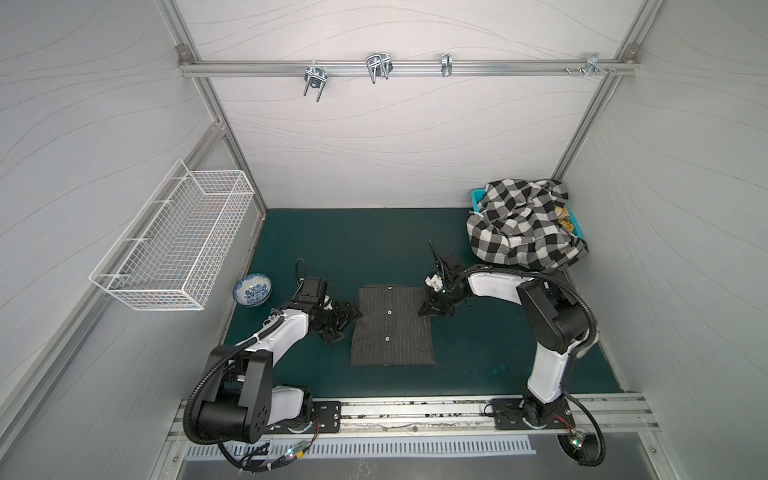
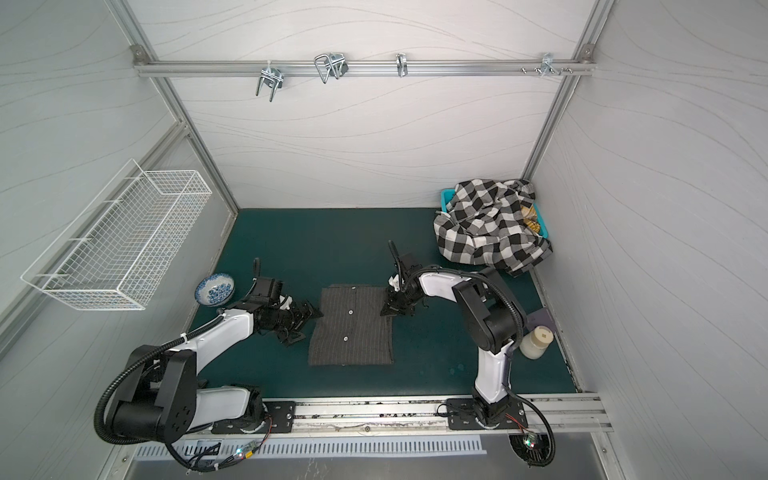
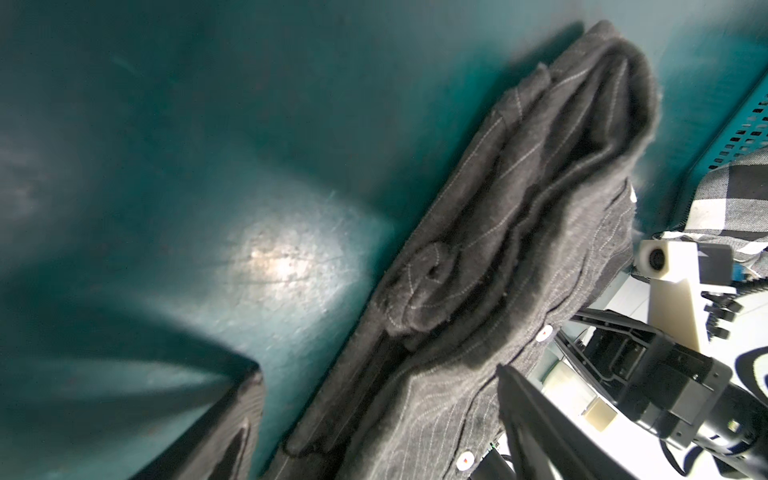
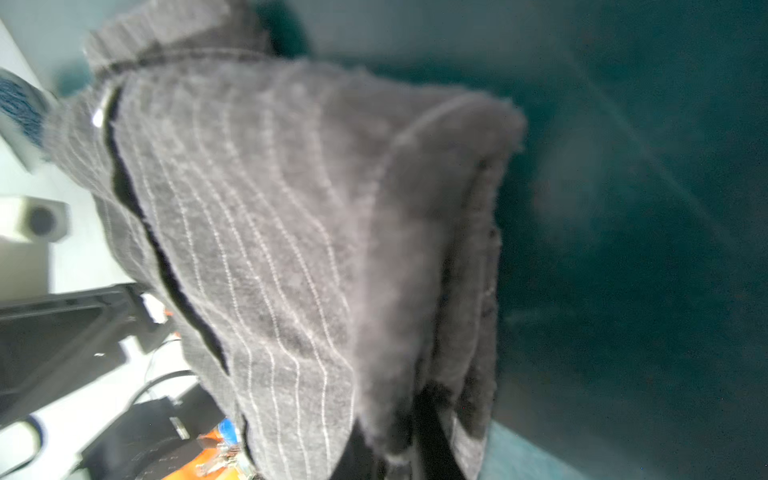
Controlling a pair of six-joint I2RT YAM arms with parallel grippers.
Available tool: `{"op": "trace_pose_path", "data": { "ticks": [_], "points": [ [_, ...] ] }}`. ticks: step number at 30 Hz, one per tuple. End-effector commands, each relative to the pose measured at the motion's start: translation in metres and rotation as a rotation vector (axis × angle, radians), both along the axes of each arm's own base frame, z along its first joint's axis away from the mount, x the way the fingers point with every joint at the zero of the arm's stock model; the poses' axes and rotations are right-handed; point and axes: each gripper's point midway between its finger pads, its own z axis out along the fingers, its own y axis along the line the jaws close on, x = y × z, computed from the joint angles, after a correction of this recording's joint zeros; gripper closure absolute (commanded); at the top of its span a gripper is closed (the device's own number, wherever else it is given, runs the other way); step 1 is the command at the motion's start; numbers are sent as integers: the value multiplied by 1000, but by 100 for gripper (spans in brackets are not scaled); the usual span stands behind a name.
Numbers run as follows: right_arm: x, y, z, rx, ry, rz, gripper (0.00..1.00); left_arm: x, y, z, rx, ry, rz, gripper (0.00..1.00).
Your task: Fold and stack the long sleeve shirts
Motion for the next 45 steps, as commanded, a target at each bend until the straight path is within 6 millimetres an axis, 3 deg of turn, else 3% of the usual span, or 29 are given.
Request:
{"op": "trace_pose_path", "data": {
  "ticks": [1, 7, 11, 13, 19, 23, 25, 27, 29, 33, 39, 45],
  "points": [
    [-2, 4, -5, 59, 54, -22, 100, -12, 1, -23, 14, 52, -2, 12],
    [0, 9, -3, 155, 118, -71, 97, -11, -1, -22, 0, 48, 1, 12],
    [-1, 4, -4, 107, 114, -62, 61, -11, -2, -20, -4, 47, 4, 12],
    [-1, -2, -1, 75, 98, -66, 58, -11, 0, -17, -2, 52, 10, 13],
    [-5, -21, 38, -56, -38, -29, 52, 1, 11, 13, 48, -5, 32, 14],
    [-13, -26, 61, -126, -121, 6, 48, 5, 15, 18, 71, -1, 21, 12],
    [-17, -25, 66, -146, -140, 22, 51, 8, 14, 16, 58, 4, 23, 11],
    [-18, -22, 65, -172, -154, 41, 62, 13, 11, 15, 25, -2, 32, 11],
    [-17, -20, 61, -198, -152, 56, 74, 19, 5, 16, -23, -23, 37, 10],
    [-12, -13, 46, -237, -144, 80, 83, 27, 1, 16, -48, -37, 40, 6],
    [-8, -9, 13, -307, -108, 120, 92, 20, 8, 1, 10, 12, 29, 5],
    [-8, -24, -17, -371, -71, 112, 95, 11, 11, -15, 26, 48, 34, 2]
  ]
}}
